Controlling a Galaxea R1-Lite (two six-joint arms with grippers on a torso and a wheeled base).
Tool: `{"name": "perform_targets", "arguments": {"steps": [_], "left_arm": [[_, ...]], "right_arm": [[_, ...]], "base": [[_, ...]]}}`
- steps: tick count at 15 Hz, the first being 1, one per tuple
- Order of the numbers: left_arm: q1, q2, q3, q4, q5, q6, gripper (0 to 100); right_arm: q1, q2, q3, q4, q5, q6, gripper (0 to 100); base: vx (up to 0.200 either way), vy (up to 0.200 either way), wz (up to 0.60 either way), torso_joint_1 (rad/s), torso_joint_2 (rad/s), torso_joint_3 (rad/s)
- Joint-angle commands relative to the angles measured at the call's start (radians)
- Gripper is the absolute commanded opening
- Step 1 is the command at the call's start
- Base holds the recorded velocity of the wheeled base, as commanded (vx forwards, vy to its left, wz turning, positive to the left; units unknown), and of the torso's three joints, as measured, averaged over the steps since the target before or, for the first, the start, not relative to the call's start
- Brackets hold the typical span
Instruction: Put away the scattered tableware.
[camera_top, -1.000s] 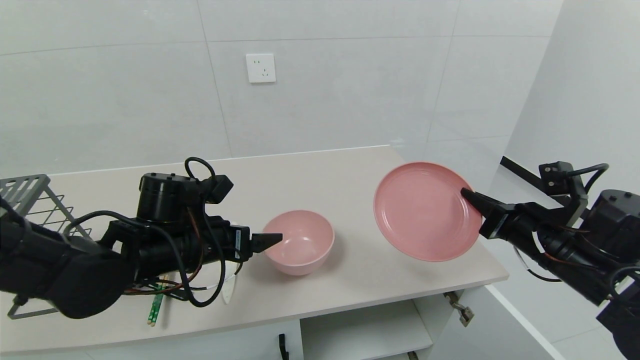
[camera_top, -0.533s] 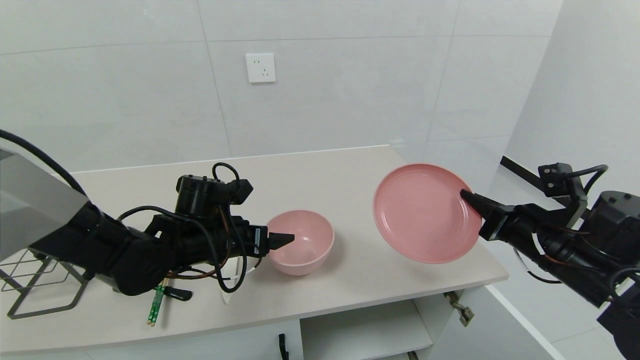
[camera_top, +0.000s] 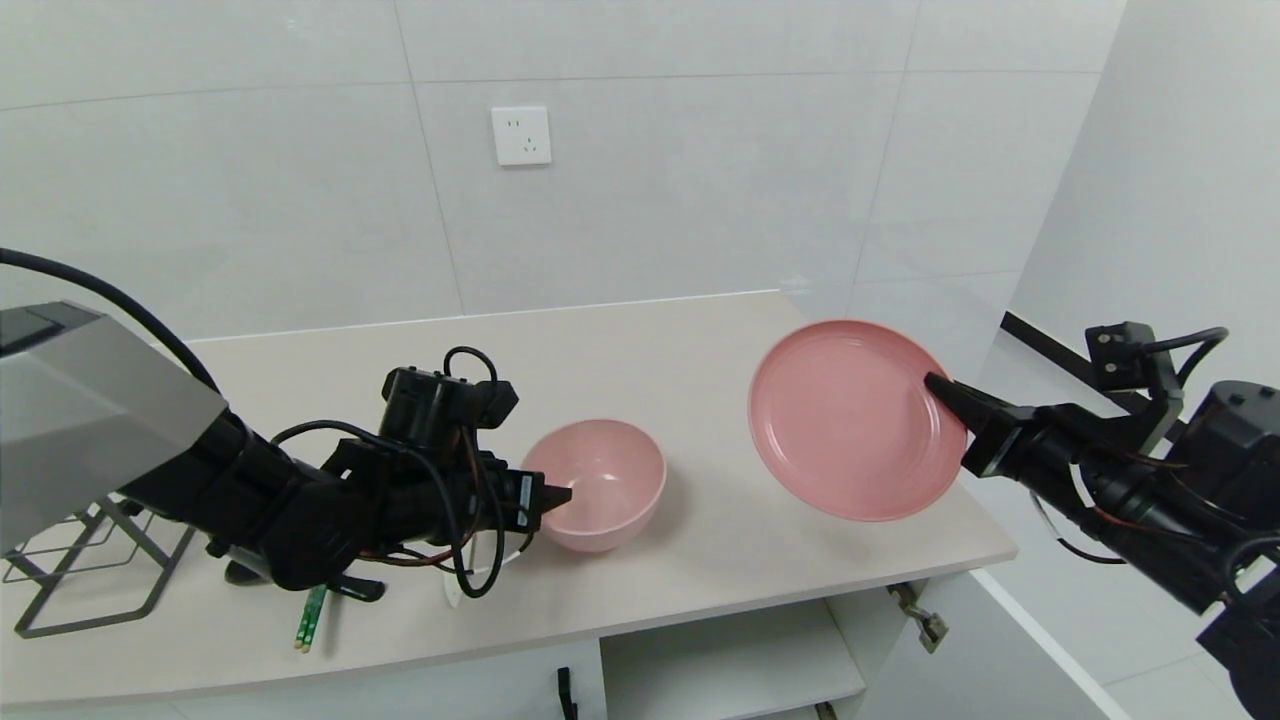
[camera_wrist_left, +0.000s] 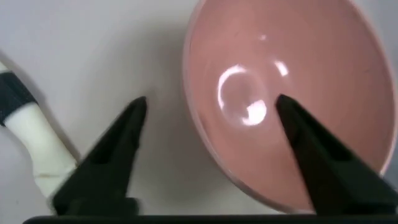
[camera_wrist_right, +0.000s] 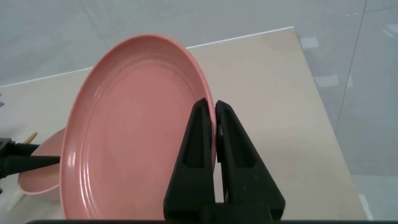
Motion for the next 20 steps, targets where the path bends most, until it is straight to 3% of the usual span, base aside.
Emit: {"name": "perform_targets", "arguments": {"steps": [1,4,7,9,12,20], "left_arm": [[-0.011,-0.015,0.000,0.006,0.004,0.001,0],[-0.008,-0.119,-0.001,0.015,0.018,0.001,0],[0.004,-0.232,0.008,0.038,0.089,0.001,0],[0.009,-0.335,0.048,0.038,0.084,0.007,0],[0.009,-0.447,0.069,0.072,0.083,0.007,0],[0.010,-0.712,0.247,0.118,0.066,0.007,0]], "right_arm": [[-0.001,0.000,-0.001,-0.001,0.000,0.000,0],[-0.001,-0.002,-0.004,-0.002,0.000,0.000,0],[-0.001,-0.002,-0.013,-0.002,-0.001,0.005,0],[0.007,0.000,-0.018,-0.030,0.009,0.016,0],[0.005,-0.002,0.033,-0.054,0.114,0.020,0],[-0.002,-0.023,0.033,-0.054,0.120,0.008,0]], "base": [[0.000,0.000,0.00,0.000,0.00,0.000],[0.000,0.000,0.00,0.000,0.00,0.000],[0.000,0.000,0.00,0.000,0.00,0.000],[0.000,0.000,0.00,0.000,0.00,0.000],[0.000,0.000,0.00,0.000,0.00,0.000],[0.000,0.000,0.00,0.000,0.00,0.000]]}}
